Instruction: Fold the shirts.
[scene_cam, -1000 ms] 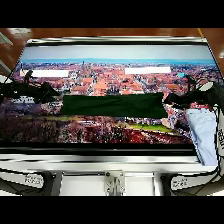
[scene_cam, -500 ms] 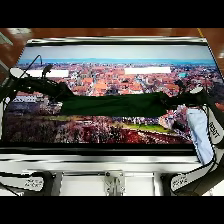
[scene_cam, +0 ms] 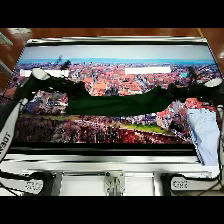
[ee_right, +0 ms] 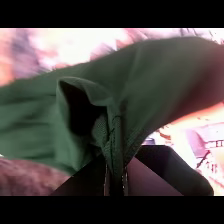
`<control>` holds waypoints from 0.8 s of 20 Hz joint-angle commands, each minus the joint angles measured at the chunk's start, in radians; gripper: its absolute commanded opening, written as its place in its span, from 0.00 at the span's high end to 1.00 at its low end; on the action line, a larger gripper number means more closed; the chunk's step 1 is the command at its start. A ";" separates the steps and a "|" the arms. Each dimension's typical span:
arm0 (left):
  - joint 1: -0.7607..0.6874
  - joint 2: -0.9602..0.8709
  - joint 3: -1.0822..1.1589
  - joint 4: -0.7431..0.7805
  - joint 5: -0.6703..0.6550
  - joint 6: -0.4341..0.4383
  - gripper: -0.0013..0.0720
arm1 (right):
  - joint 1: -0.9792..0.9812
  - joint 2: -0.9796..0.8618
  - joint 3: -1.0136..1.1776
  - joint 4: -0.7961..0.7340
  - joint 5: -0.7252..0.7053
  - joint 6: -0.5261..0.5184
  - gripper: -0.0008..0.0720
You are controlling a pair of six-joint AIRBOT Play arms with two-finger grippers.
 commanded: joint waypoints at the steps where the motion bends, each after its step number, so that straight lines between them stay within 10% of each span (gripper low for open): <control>1: -0.173 -0.059 0.000 -0.042 0.120 0.000 0.91 | -0.007 0.208 0.000 0.011 0.117 0.047 0.89; 8: -0.458 -0.209 0.017 -0.386 0.391 0.111 0.91 | -0.007 0.469 0.000 0.010 0.183 0.204 0.89; 16: -0.521 -0.417 0.221 -0.517 0.310 0.167 0.92 | -0.006 0.477 -0.001 0.006 0.202 0.249 0.89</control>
